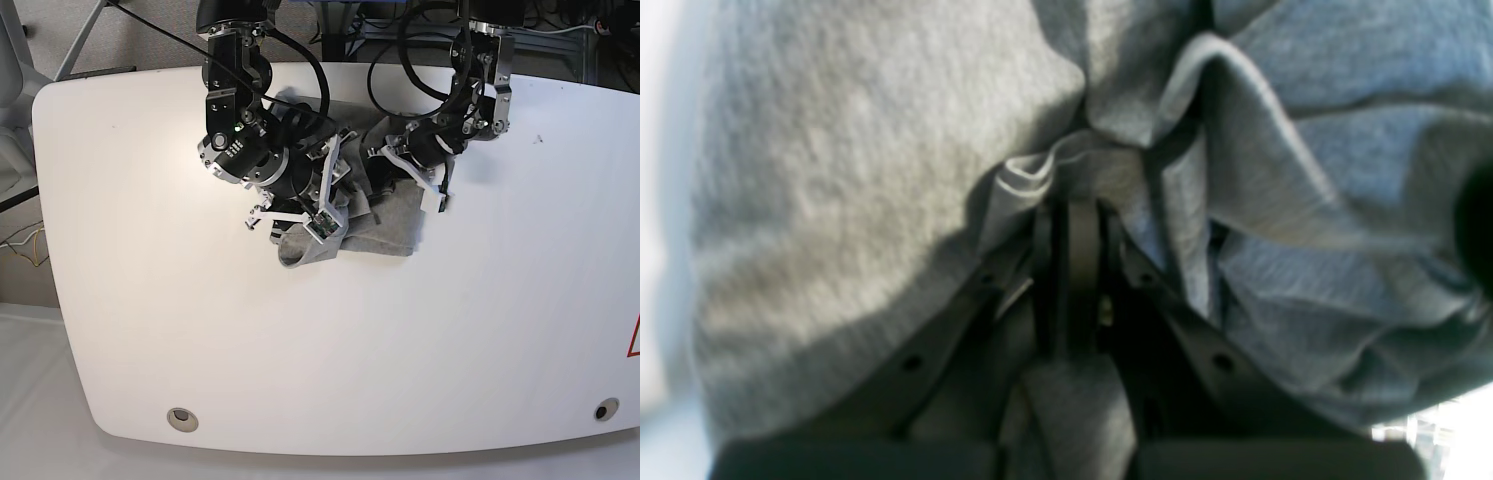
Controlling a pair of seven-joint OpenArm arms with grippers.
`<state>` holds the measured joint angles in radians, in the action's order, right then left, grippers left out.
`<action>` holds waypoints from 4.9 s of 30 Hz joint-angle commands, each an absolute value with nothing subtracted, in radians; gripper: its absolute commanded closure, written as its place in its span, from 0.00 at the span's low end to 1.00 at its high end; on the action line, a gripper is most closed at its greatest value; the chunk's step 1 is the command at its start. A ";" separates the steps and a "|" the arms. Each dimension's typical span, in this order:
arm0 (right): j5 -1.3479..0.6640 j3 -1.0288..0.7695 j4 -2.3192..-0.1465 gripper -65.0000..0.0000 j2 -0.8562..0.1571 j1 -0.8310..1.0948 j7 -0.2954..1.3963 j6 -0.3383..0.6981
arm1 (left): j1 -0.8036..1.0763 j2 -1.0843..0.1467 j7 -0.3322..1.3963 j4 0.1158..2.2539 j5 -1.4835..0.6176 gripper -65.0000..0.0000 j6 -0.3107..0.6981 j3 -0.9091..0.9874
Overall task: Fold the T-shirt properly
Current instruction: 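Lay the folded end onto the bundle and open the left gripper, then release the shirt with the right gripper and lift it away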
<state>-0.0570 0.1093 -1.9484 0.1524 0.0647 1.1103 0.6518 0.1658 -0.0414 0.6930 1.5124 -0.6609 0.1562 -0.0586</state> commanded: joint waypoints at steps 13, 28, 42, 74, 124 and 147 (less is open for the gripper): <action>-0.036 0.154 -1.965 0.45 0.157 0.071 1.076 0.647 | 0.124 0.021 0.694 1.527 -0.662 0.96 0.151 -0.054; -0.005 0.160 -1.965 0.45 0.157 0.062 1.070 0.647 | 0.120 0.015 0.696 1.531 -0.871 0.97 0.151 0.054; -0.004 0.154 -1.965 0.45 0.157 0.044 1.070 0.650 | 0.125 -0.005 0.697 1.639 -0.920 0.97 0.151 0.054; -0.013 -0.004 -1.977 0.44 0.157 -0.064 1.072 0.651 | 0.213 -0.151 0.697 1.741 -0.917 0.97 0.150 0.289; -0.013 -0.260 -1.971 0.99 -0.007 0.162 0.955 0.653 | 0.341 -0.170 0.697 1.664 -0.769 0.97 0.156 0.288; -0.015 -0.199 -1.975 0.99 0.038 0.248 0.934 0.647 | 0.340 -0.168 0.697 1.661 -0.769 0.97 0.156 0.288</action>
<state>-0.0032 -0.2134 -1.9549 0.0322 0.2481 0.9504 0.6510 0.3462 -0.1589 0.7109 1.6470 -0.7559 0.1490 0.2852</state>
